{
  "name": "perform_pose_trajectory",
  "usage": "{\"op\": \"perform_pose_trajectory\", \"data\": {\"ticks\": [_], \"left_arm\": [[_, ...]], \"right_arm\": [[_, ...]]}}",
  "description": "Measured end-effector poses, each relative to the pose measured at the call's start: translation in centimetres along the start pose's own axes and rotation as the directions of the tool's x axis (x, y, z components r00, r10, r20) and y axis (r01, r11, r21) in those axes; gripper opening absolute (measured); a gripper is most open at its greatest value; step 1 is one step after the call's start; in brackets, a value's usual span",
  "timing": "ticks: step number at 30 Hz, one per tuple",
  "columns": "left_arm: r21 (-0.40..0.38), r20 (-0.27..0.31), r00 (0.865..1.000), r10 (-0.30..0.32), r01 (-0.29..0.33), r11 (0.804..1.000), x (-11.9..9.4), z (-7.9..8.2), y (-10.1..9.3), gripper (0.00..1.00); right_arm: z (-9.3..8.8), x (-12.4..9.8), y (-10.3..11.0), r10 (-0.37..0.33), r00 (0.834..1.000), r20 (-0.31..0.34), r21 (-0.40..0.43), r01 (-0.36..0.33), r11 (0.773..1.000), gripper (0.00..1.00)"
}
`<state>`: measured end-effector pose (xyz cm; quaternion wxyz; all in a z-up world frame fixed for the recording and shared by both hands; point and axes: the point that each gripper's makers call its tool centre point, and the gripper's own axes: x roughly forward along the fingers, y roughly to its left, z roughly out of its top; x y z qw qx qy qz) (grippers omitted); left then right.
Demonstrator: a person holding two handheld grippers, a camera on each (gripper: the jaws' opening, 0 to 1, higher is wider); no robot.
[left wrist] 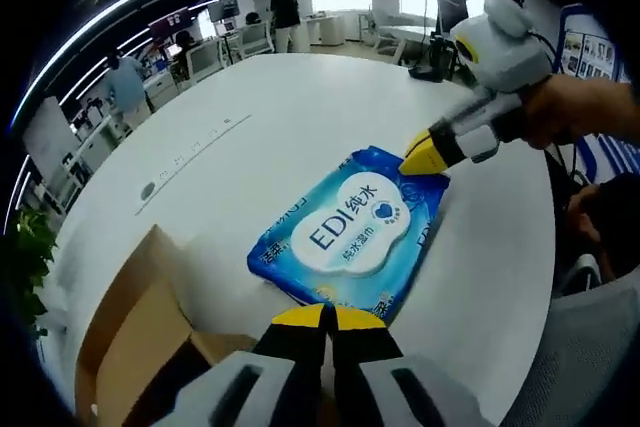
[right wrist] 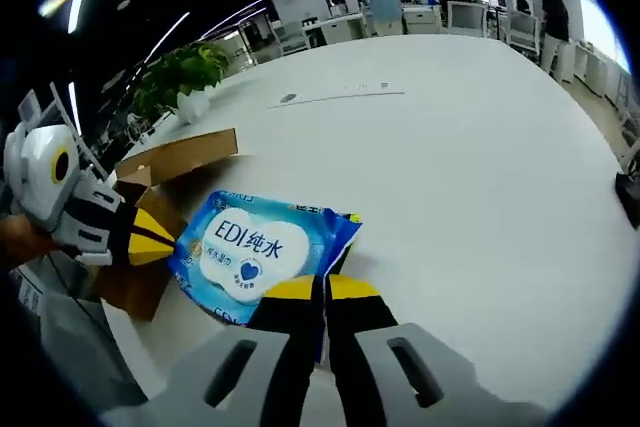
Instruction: Operate the shoe box by opening the lid, removing the specified soft item, and placing it in the target area until the item is outside and the box remains undamaged.
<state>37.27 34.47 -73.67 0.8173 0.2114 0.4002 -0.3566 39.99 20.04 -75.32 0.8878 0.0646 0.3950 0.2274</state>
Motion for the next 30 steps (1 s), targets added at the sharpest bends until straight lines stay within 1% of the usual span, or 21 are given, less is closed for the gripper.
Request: {"op": "perform_pose_trajectory", "data": {"ticks": [3,5,8,12,14,15,16,17,19,23,26,30], "left_arm": [[-0.014,0.018,1.000,0.010,-0.010,1.000,-0.6,-0.1,0.1,0.03],[-0.021,0.036,0.999,0.015,-0.014,1.000,-1.0,0.1,0.2,0.04],[-0.043,0.066,0.998,0.015,-0.012,0.999,-1.6,0.5,0.1,0.08],[-0.061,0.106,0.994,0.015,-0.009,0.998,-2.7,1.0,0.1,0.11],[-0.092,0.124,0.992,0.001,0.010,0.996,-3.2,1.1,-0.2,0.14],[-0.139,0.141,0.990,-0.022,0.042,0.989,-3.6,1.4,-0.5,0.15],[-0.159,0.149,0.988,-0.037,0.061,0.985,-3.9,1.5,-0.7,0.16],[-0.177,0.156,0.987,-0.042,0.070,0.982,-4.2,1.5,-0.7,0.18],[-0.174,0.173,0.984,-0.033,0.064,0.983,-5.0,1.7,-0.4,0.20],[-0.174,0.189,0.982,-0.027,0.061,0.983,-6.6,1.3,-0.1,0.22],[-0.183,0.195,0.980,-0.025,0.062,0.981,-7.9,0.5,0.4,0.23],[-0.179,0.202,0.979,-0.009,0.046,0.983,-9.4,-0.6,1.0,0.25]], "right_arm": [[-0.1,-0.2,0.0,-0.010,1.000,-0.006,-0.021,0.009,1.000,0.03],[-0.3,-0.3,0.1,-0.017,1.000,-0.014,-0.035,0.016,0.999,0.04],[-0.3,-0.6,0.3,-0.024,1.000,-0.014,-0.064,0.023,0.998,0.07],[-0.1,-1.3,0.5,-0.037,0.999,-0.010,-0.106,0.036,0.994,0.12],[0.1,-1.7,0.6,-0.043,0.999,-0.008,-0.122,0.042,0.992,0.15],[0.2,-1.9,0.6,-0.044,0.999,-0.005,-0.131,0.043,0.990,0.16],[0.4,-2.1,0.7,-0.044,0.999,-0.002,-0.140,0.044,0.989,0.17],[0.5,-2.4,0.8,-0.046,0.999,0.000,-0.150,0.045,0.988,0.17],[0.8,-2.9,1.1,-0.045,0.999,-0.001,-0.167,0.045,0.985,0.18],[1.4,-3.9,2.1,-0.034,0.999,-0.002,-0.199,0.033,0.979,0.19],[2.1,-4.6,3.2,-0.017,1.000,0.007,-0.225,0.019,0.974,0.21],[3.1,-5.4,4.7,0.001,1.000,0.015,-0.264,0.003,0.965,0.21]]}}
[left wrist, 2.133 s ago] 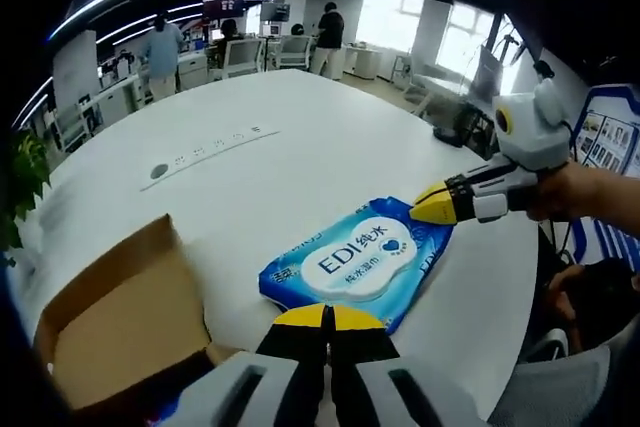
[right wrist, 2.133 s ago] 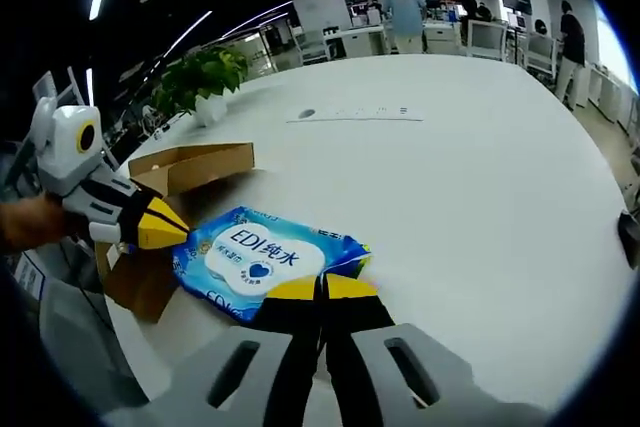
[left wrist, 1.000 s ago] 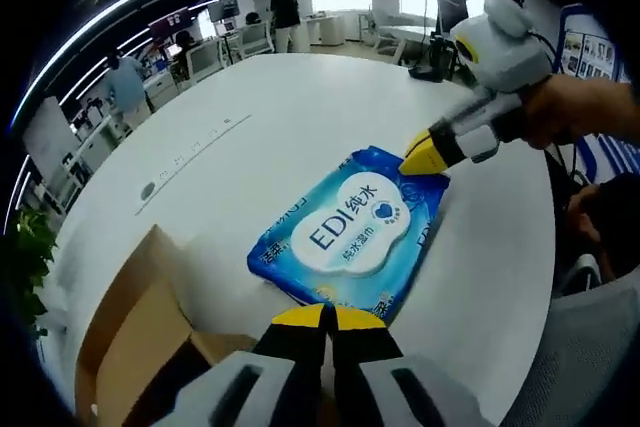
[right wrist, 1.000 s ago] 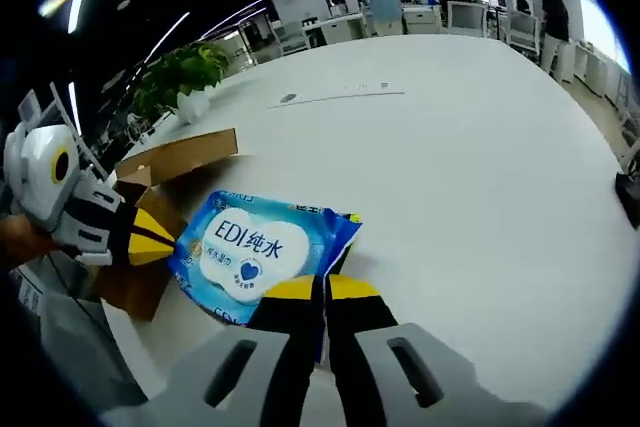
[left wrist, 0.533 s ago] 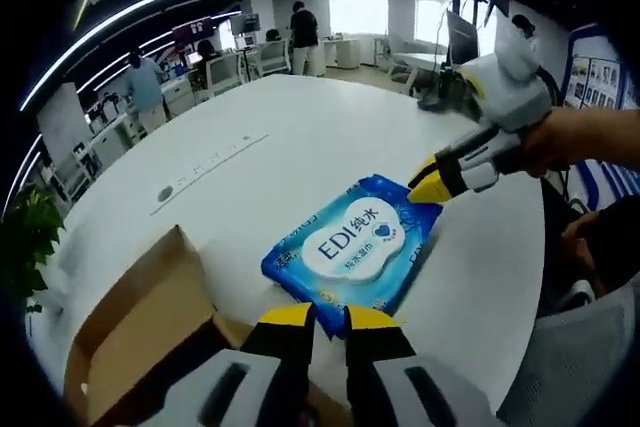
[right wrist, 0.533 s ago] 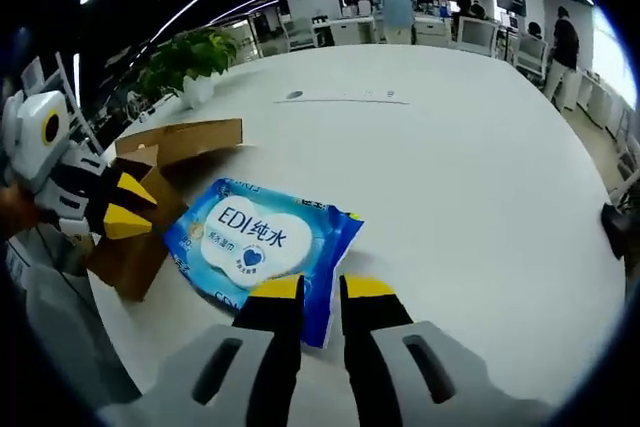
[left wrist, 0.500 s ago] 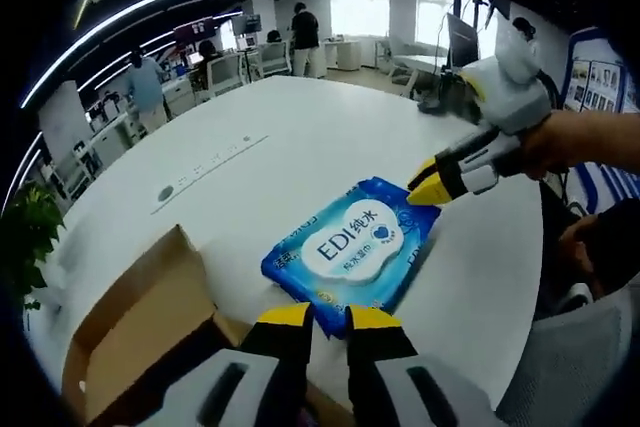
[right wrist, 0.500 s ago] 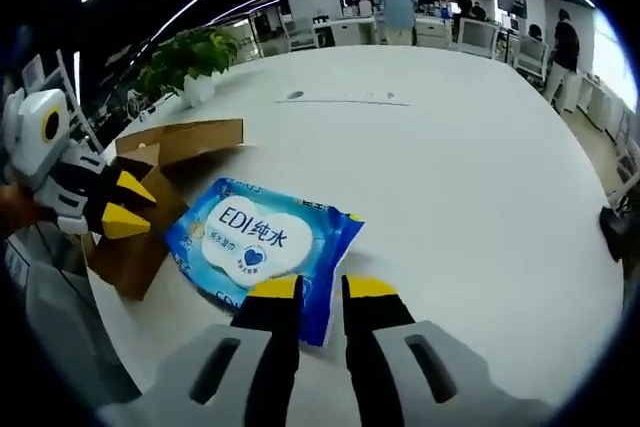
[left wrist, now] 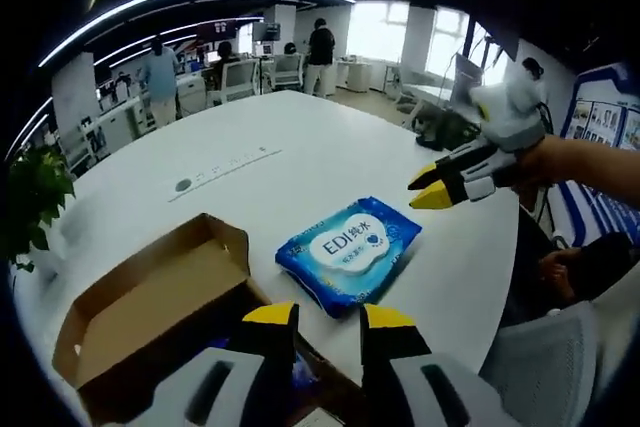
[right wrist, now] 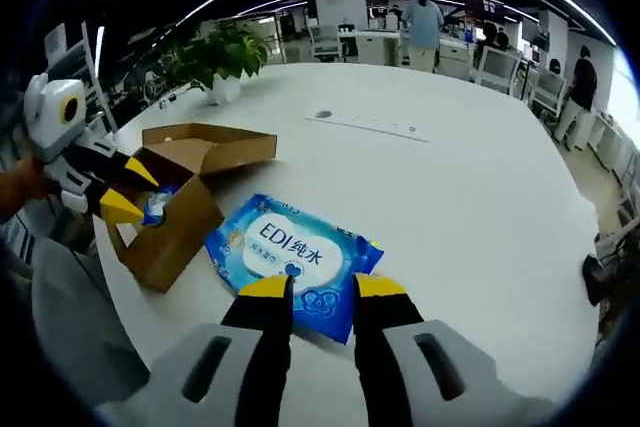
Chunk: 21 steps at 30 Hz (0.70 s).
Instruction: Operate the shoe box by opening the lid, removing the specified soft item, and placing it in the target area until the item is outside and the box remains undamaged.
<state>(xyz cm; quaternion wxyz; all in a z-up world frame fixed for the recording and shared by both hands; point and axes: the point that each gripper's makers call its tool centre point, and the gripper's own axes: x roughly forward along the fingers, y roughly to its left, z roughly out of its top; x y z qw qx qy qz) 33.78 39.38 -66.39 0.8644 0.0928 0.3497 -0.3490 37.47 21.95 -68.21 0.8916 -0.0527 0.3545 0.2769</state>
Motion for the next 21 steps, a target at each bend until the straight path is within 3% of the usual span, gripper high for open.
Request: {"op": "perform_pose_trajectory", "data": {"ticks": [14,21], "left_arm": [[0.063,-0.005,1.000,-0.005,0.005,0.998,-3.0,-1.9,2.4,0.28],[0.116,-0.061,0.997,-0.048,0.055,0.992,-3.5,-3.8,3.4,0.27]], "right_arm": [[3.6,-0.3,5.7,0.105,0.994,0.014,-0.161,-0.101,0.982,0.27],[5.0,0.9,9.8,0.191,0.981,0.020,-0.232,-0.182,0.955,0.31]]}}
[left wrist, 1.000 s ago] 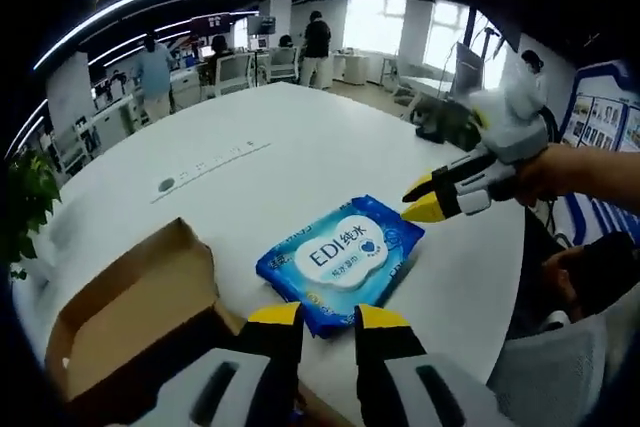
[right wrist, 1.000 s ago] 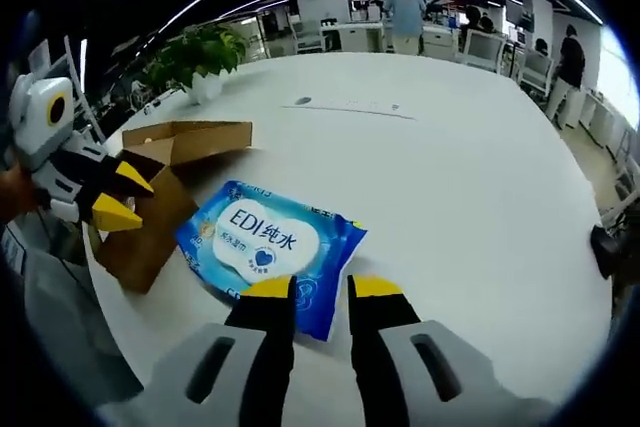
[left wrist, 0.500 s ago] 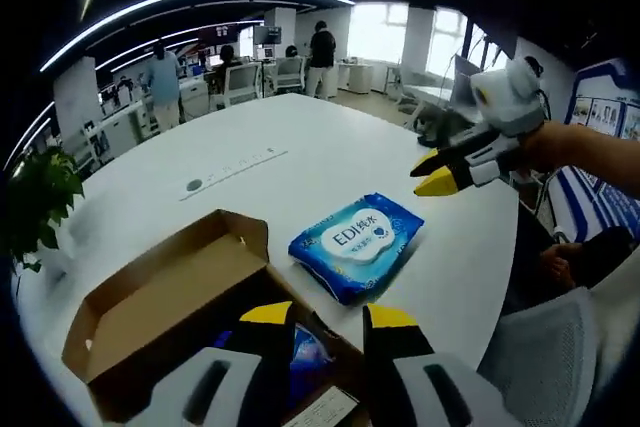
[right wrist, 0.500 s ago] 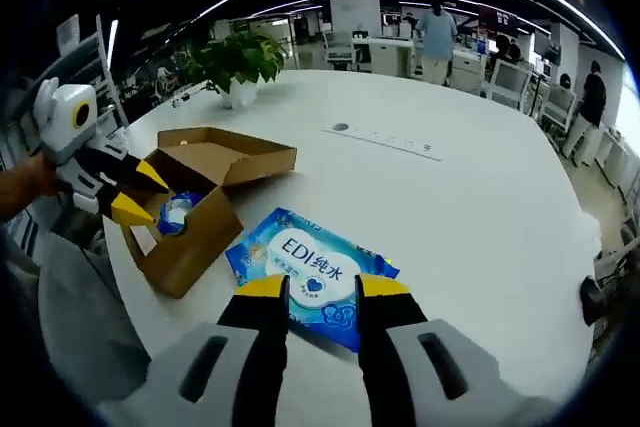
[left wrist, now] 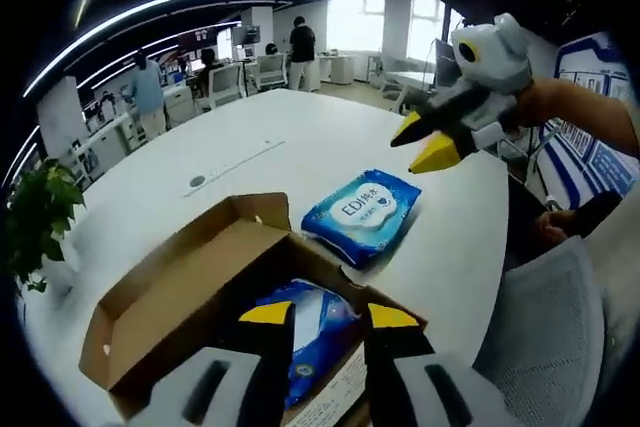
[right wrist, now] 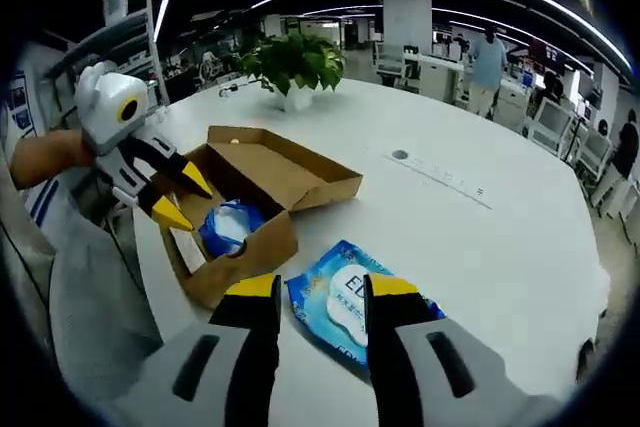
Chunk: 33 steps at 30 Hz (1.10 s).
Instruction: Operate the shoe box by opening the lid, removing the specified soft item, and placing it in the target area until the item is outside and the box remains undamaged.
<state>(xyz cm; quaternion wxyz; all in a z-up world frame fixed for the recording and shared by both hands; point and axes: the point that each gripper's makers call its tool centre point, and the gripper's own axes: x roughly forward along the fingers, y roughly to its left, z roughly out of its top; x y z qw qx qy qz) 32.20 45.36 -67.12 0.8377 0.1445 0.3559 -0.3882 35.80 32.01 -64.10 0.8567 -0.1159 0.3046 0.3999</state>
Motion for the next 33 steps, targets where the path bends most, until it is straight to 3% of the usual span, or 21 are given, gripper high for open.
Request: {"op": "perform_pose_trajectory", "data": {"ticks": [9,13,20,33], "left_arm": [[0.113,-0.033,0.996,-0.080,0.084,0.990,0.0,-1.2,1.0,0.25],[0.188,-0.063,0.989,-0.135,0.144,0.972,0.3,-1.7,1.0,0.25],[0.207,-0.072,0.985,-0.159,0.171,0.963,1.1,-2.3,1.8,0.23],[0.327,-0.163,0.949,-0.271,0.311,0.892,3.3,-4.0,0.9,0.18]], "right_arm": [[1.7,3.1,3.4,0.090,0.996,-0.012,-0.086,-0.091,0.992,0.31],[1.9,4.3,4.3,0.115,0.993,-0.029,-0.121,-0.118,0.986,0.30],[1.5,6.2,4.9,0.139,0.988,-0.060,-0.147,-0.147,0.978,0.29],[1.1,9.6,5.3,0.168,0.978,-0.125,-0.194,-0.190,0.963,0.28]]}}
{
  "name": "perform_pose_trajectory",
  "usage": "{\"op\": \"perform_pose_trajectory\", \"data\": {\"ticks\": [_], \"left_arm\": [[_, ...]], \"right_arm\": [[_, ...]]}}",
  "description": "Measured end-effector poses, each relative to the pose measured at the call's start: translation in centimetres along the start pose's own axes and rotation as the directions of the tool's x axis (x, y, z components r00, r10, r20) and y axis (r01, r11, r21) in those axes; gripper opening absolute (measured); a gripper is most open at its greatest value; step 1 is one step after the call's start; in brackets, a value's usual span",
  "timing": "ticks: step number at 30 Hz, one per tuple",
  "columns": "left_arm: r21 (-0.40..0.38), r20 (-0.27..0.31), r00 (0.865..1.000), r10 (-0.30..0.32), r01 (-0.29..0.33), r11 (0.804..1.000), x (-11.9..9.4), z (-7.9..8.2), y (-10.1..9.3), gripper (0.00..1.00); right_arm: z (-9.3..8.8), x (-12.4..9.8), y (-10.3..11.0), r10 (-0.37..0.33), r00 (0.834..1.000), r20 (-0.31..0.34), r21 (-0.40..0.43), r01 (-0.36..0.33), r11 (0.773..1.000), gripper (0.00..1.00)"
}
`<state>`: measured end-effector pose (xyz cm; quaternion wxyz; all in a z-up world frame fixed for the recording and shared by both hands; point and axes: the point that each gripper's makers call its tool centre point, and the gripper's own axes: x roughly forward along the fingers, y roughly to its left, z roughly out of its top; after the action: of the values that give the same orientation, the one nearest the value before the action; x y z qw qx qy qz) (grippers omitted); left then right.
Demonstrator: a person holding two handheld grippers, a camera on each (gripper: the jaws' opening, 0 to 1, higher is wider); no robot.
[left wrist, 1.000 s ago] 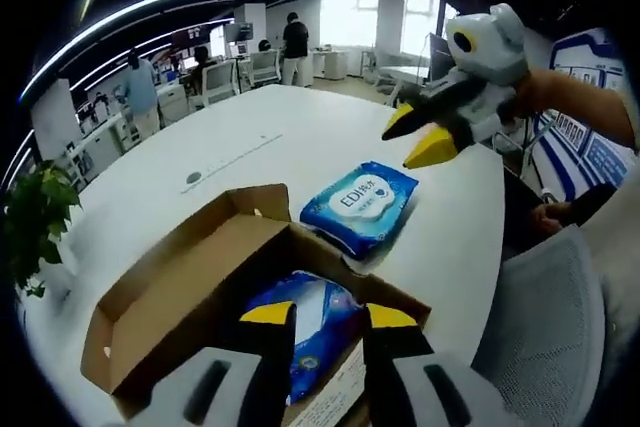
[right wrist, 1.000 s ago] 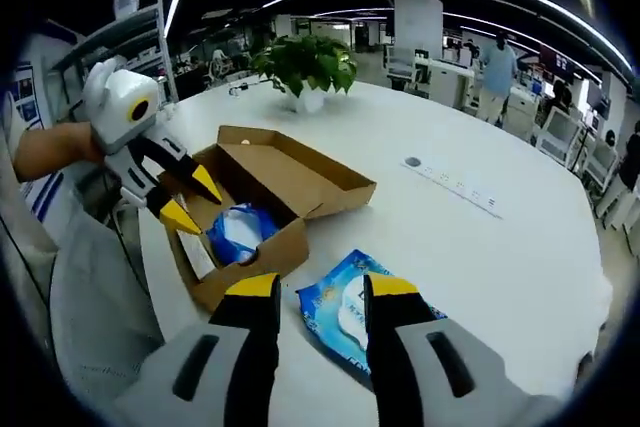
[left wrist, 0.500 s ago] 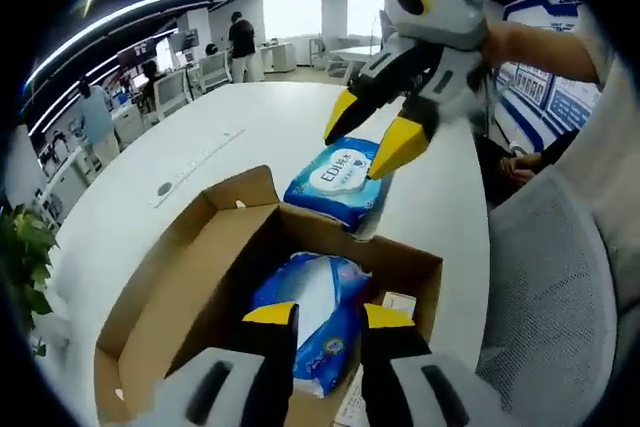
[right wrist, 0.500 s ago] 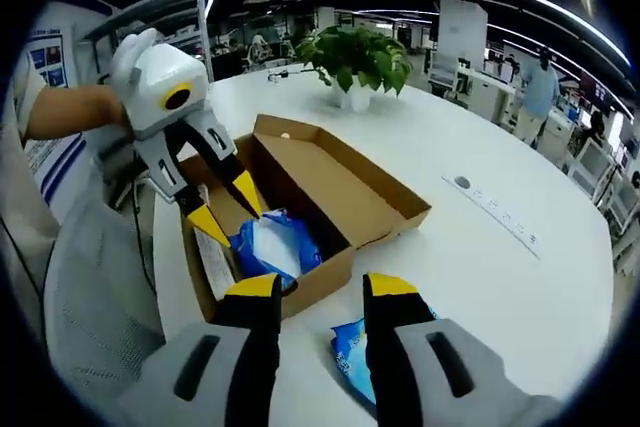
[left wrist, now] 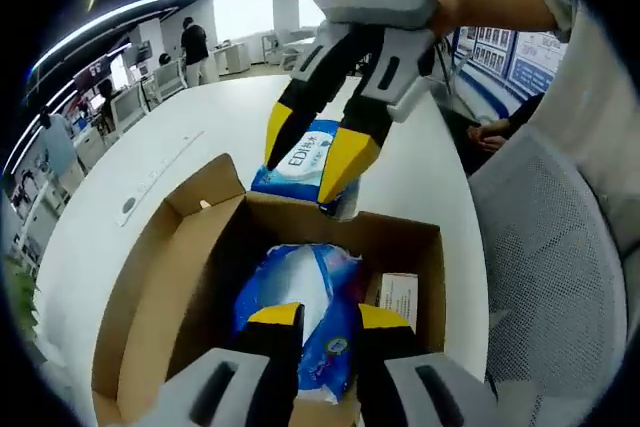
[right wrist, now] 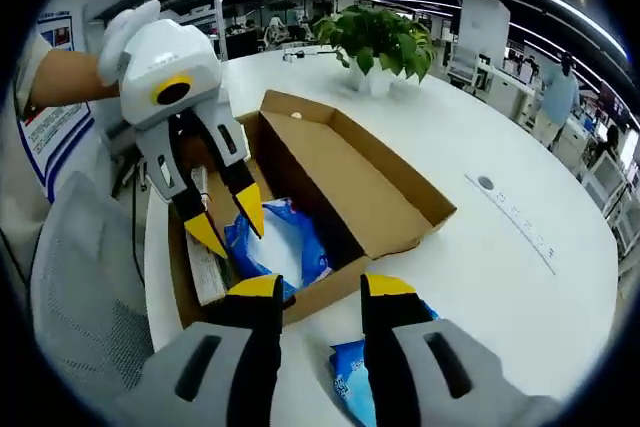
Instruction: Operate the shoe box by opening the lid, removing the specified soft item, and placing it in the target area until the item is outside and the box remains undamaged.
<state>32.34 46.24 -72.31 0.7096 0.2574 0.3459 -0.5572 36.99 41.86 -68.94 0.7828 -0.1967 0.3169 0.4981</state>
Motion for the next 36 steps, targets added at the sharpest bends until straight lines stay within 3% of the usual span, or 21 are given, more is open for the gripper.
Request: {"op": "perform_pose_trajectory", "data": {"ticks": [11,16,25,36], "left_arm": [[0.029,-0.028,0.999,-0.026,0.027,0.999,0.3,-0.8,0.0,0.01],[0.026,-0.019,1.000,-0.018,0.019,0.999,0.3,-0.8,0.0,0.00],[0.040,-0.006,1.000,-0.013,0.013,0.999,0.0,-0.8,0.0,0.00],[0.041,0.006,1.000,0.019,-0.019,0.999,-0.8,-0.4,0.2,0.00]], "right_arm": [[1.5,2.9,0.9,0.045,0.999,-0.006,-0.049,-0.045,0.998,0.24],[1.8,4.7,1.3,0.066,0.998,-0.022,-0.076,-0.067,0.995,0.20],[1.3,7.1,1.4,0.058,0.996,-0.072,-0.139,-0.068,0.988,0.03],[1.5,6.7,1.9,0.050,0.996,-0.073,-0.209,-0.064,0.976,0.00]]}}
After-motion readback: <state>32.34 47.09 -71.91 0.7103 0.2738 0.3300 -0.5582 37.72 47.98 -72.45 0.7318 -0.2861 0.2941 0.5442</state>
